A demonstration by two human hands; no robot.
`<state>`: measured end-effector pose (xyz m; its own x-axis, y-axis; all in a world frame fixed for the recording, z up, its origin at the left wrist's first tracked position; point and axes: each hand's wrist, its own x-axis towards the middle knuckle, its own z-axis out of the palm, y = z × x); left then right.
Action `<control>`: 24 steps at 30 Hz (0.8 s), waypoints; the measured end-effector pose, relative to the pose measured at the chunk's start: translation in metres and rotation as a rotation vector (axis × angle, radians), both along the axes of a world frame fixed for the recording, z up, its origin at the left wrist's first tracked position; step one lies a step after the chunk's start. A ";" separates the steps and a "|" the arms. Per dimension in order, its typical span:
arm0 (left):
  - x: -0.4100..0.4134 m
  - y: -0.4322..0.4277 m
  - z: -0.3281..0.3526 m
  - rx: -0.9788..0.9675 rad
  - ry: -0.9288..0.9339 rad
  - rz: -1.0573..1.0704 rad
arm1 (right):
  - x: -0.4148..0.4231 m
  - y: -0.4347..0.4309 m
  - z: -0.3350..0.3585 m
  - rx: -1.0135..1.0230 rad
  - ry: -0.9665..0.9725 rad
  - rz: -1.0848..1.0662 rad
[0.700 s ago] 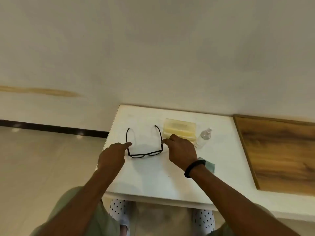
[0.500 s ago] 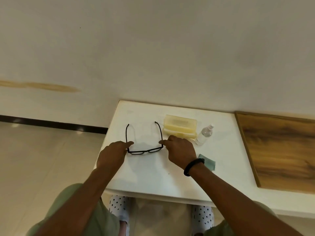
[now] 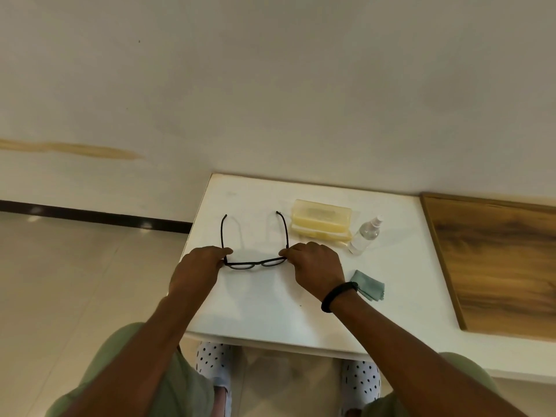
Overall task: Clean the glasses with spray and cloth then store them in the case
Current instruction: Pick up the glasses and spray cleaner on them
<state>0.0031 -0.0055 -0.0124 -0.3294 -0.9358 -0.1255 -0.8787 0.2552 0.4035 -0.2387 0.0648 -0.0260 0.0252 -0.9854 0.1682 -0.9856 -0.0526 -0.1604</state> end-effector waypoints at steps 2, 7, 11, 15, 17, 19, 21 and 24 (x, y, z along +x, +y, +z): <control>0.001 0.001 0.005 -0.036 0.066 0.023 | 0.000 0.000 0.003 -0.022 -0.017 0.006; 0.004 0.005 0.023 -0.245 0.228 0.028 | 0.001 -0.003 0.021 -0.122 -0.022 -0.004; 0.000 0.005 0.034 -0.397 0.289 -0.014 | 0.001 -0.005 0.032 -0.214 -0.065 -0.050; -0.007 0.007 0.044 -0.443 0.408 0.013 | -0.002 -0.004 0.049 -0.347 -0.155 -0.088; -0.012 0.009 0.048 -0.438 0.479 0.021 | -0.005 -0.001 0.059 -0.403 -0.203 -0.123; -0.017 0.011 0.052 -0.418 0.533 0.027 | -0.008 0.004 0.069 -0.450 -0.265 -0.161; -0.025 0.012 0.058 -0.413 0.572 0.023 | -0.012 0.009 0.078 -0.486 -0.334 -0.195; -0.042 0.015 0.064 -0.399 0.647 0.015 | -0.019 0.018 0.089 -0.516 -0.402 -0.235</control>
